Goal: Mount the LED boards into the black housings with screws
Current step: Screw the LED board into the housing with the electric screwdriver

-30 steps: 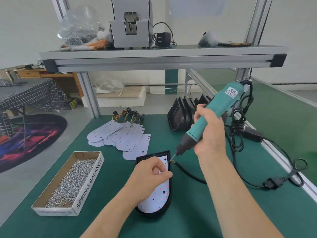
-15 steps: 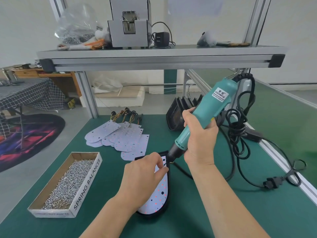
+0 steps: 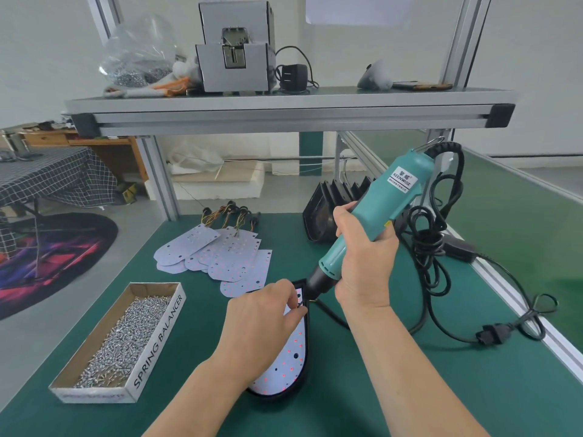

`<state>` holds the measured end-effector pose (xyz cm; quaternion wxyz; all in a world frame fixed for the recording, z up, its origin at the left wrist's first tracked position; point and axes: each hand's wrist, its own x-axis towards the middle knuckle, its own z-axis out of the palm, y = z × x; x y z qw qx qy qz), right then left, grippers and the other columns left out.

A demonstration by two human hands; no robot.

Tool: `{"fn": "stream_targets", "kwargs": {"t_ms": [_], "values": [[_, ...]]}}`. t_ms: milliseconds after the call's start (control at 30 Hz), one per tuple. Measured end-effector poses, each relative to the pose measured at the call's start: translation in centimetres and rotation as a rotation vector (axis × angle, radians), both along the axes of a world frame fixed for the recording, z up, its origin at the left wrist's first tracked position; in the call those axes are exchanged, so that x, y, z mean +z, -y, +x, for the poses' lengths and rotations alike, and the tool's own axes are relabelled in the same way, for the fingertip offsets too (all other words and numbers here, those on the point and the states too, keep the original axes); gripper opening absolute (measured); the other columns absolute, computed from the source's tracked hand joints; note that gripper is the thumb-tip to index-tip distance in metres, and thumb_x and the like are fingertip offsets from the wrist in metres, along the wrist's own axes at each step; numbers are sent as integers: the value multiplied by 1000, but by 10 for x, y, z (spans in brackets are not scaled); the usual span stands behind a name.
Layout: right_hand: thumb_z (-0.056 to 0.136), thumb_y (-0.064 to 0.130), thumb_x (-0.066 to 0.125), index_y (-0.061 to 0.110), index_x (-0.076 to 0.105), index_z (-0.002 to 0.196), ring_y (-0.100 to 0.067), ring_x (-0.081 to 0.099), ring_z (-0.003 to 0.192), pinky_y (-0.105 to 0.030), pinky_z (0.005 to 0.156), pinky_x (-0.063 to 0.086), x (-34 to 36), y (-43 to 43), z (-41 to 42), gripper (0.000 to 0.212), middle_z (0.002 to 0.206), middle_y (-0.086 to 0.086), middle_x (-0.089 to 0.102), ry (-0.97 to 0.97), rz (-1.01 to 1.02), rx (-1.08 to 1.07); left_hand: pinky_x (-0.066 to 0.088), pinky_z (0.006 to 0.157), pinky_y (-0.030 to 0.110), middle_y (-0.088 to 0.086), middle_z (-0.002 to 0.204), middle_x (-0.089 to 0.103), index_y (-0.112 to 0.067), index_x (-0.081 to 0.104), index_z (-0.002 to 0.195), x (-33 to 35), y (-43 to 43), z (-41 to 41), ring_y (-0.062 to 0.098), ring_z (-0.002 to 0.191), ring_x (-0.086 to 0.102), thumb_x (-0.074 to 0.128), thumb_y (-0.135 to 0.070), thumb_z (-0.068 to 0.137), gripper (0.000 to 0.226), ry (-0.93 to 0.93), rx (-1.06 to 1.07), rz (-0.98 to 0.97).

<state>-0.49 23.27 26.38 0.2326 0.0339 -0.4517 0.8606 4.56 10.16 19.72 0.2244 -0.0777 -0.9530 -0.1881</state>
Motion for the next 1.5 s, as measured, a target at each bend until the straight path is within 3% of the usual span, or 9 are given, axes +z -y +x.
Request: {"fn": "stream_targets", "kwargs": {"t_ms": [167, 400, 567, 700, 867, 967, 1033, 1167, 1500], "values": [[77, 9, 72, 20, 62, 75, -8, 49, 59, -16, 57, 44, -4, 5, 6, 15, 66, 8, 55, -51, 42, -84, 35, 35, 27, -10, 48, 47, -21, 55, 66, 4, -4, 0, 16, 35, 39, 90, -33, 65, 37, -138, -17, -255], [79, 12, 72, 26, 61, 70, -6, 49, 55, -17, 54, 44, -11, 12, 12, 20, 62, 15, 57, -157, 206, -157, 28, 35, 23, -11, 46, 51, -22, 55, 60, 3, -8, -3, 13, 33, 46, 95, -38, 51, 44, -128, -14, -356], [79, 10, 72, 25, 62, 70, -6, 49, 55, -17, 54, 44, -9, 10, 1, 20, 62, 15, 57, -125, 156, -175, 34, 59, 30, -15, 67, 53, -38, 40, 101, -7, 16, -8, 12, 64, 51, 60, -76, 70, 53, 173, 84, -10], [79, 13, 73, 22, 63, 74, -9, 50, 56, -20, 54, 45, -8, 2, -17, 15, 62, 13, 57, -84, 168, -173, 39, 61, 32, -12, 68, 48, -27, 47, 85, -28, 58, -14, 17, 68, 53, 71, -68, 72, 50, 393, 363, 428], [76, 19, 75, 22, 66, 79, -12, 55, 59, -25, 56, 49, -21, 0, -36, 10, 67, 8, 62, -33, 241, -163, 8, 55, 32, -1, 60, 17, -23, 17, 68, -45, 58, -25, 17, 51, 15, 79, -51, 75, 69, 702, 347, 806], [77, 22, 75, 20, 65, 78, -10, 54, 59, -24, 57, 48, -32, 1, -44, 11, 64, 12, 61, -9, 301, -165, 20, 47, 21, 2, 52, 52, -17, 49, 59, -38, 48, -33, 14, 44, 32, 87, -38, 65, 44, 875, 328, 927], [78, 23, 75, 14, 63, 78, -8, 52, 56, -22, 55, 47, -39, 1, -48, 15, 61, 13, 58, -7, 342, -170, 37, 60, 23, 9, 79, 75, -5, 74, 81, -39, 41, -38, 20, 64, 53, 85, -32, 56, 39, 965, 305, 1028], [80, 23, 75, 18, 57, 71, -6, 48, 52, -20, 52, 43, -49, 0, -52, 20, 56, 14, 53, -23, 419, -190, 50, 86, 33, 20, 96, 76, 2, 75, 102, -40, 28, -41, 31, 85, 69, 76, -20, 54, 53, 944, 257, 1151], [79, 25, 74, 2, 56, 76, -6, 45, 50, -20, 48, 41, -63, -6, -56, 29, 56, 10, 51, -48, 487, -222, 54, 78, 37, 22, 90, 75, 12, 67, 107, -43, 18, -39, 32, 73, 69, 78, -13, 61, 54, 811, 259, 1189]]}}
